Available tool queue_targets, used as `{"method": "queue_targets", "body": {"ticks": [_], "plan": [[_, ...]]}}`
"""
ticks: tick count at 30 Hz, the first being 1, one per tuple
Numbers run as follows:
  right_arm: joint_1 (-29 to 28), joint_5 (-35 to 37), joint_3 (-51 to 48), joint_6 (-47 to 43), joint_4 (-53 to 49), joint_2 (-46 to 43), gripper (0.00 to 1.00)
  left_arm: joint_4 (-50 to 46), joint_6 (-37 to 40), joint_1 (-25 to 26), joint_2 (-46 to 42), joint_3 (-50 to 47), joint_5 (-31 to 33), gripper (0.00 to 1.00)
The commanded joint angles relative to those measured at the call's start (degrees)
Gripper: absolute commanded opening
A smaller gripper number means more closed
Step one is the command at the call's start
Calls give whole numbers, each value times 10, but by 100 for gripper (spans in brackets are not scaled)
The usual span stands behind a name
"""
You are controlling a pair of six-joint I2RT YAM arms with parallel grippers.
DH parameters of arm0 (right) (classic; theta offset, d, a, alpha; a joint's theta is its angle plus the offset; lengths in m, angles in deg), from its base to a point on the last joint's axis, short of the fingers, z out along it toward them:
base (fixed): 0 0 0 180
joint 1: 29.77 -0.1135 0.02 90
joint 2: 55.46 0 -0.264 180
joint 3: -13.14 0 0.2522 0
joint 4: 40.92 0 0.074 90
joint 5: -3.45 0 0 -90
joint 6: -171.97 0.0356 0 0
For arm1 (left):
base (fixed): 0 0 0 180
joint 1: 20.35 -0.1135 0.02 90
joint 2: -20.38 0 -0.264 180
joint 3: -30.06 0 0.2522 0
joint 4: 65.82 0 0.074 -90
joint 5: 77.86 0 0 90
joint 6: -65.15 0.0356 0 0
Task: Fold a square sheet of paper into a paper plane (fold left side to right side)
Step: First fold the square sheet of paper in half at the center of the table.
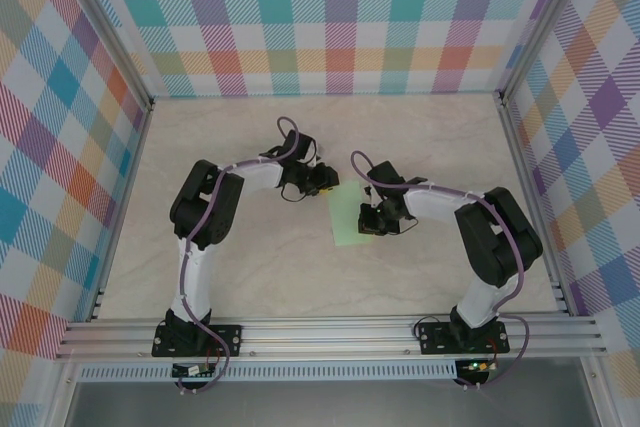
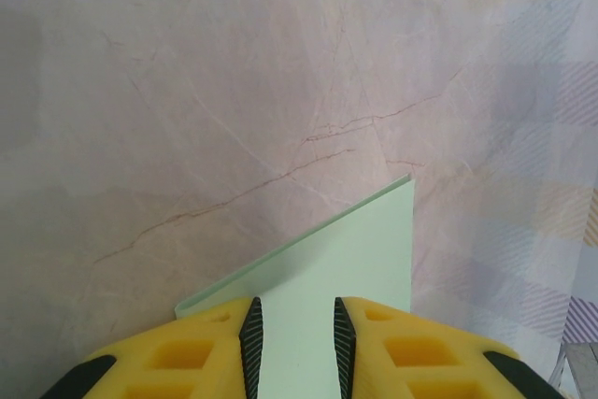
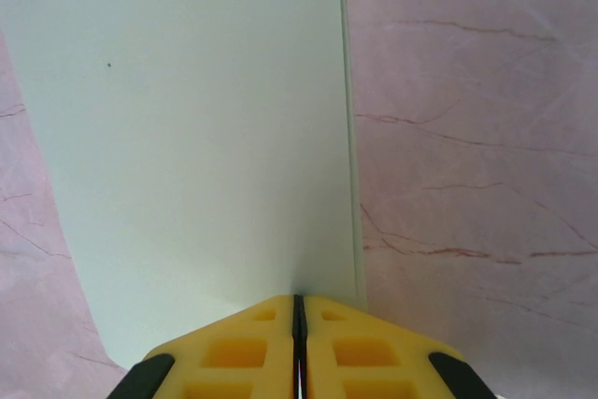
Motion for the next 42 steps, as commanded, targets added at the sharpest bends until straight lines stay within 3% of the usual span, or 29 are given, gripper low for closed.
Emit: {"method": "queue_targets", "body": {"ticks": [1,9,17,25,29,42], "plan": [[-1,11,-37,10,-45,1,10,-7,19,-38,25,14,56,29],[-2,-24,-63,29,32,-72,16,-35,56,-54,-59,8,42,35],[-4,84,-48,6,-53,-167,51,30,20,-47,-217,-158,56,47],[-23,86,-40,21,-54,-116,86,52,2,2,-323,-291,111,55],[-43,99,-16,22,-64,-78,98,49,-1,9,-359,-325,126,57],[-115,107,39,49,-80,-11,100,26,13,9,-387,-337,150,58]]}}
